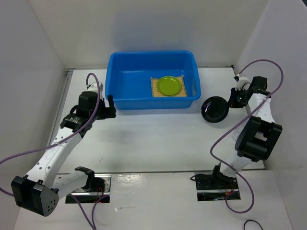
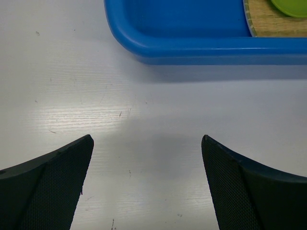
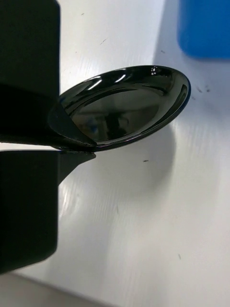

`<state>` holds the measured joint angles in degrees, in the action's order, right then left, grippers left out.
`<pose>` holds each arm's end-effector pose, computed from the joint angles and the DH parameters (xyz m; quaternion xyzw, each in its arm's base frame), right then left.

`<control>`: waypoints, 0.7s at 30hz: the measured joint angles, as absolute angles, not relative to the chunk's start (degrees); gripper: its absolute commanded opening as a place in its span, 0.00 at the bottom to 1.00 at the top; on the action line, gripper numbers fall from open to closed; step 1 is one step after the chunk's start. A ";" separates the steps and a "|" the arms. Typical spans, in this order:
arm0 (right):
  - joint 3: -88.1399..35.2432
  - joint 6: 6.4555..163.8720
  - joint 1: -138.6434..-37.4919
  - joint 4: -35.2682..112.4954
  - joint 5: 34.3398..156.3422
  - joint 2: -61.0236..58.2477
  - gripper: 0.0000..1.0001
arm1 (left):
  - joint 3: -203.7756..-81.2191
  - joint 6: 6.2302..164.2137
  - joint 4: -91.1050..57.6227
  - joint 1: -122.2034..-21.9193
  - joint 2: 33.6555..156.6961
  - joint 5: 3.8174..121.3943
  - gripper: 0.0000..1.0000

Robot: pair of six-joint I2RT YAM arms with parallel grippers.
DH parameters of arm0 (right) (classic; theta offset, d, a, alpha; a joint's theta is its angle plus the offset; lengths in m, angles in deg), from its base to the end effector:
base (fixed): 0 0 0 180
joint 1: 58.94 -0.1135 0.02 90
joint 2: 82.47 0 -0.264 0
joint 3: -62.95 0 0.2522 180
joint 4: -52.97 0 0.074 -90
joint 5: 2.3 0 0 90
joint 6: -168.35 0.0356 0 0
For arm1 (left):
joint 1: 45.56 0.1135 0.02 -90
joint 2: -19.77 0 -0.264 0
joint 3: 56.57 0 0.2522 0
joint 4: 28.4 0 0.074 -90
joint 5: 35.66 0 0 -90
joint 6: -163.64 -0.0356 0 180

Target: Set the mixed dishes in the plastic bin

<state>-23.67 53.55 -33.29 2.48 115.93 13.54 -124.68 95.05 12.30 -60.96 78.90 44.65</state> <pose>0.3222 -0.1360 0.2438 -0.0564 0.9369 0.1056 0.3283 0.2199 -0.0544 0.3221 -0.0867 0.8670 -0.0832 0.4837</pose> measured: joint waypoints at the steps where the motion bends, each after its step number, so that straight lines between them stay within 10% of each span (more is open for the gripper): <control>1: -23.74 53.57 -33.36 2.33 115.29 11.75 0.00 | -124.68 95.05 12.19 -60.96 78.90 44.65 0.99; 21: -53.09 60.26 -58.62 -3.58 92.80 -3.69 0.00 | -124.68 95.05 11.86 -60.96 78.82 45.09 0.99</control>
<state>-53.09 60.26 -58.62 -3.58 92.80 -3.69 -124.68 95.05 11.86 -60.96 78.82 45.09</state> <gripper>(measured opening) 0.020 0.993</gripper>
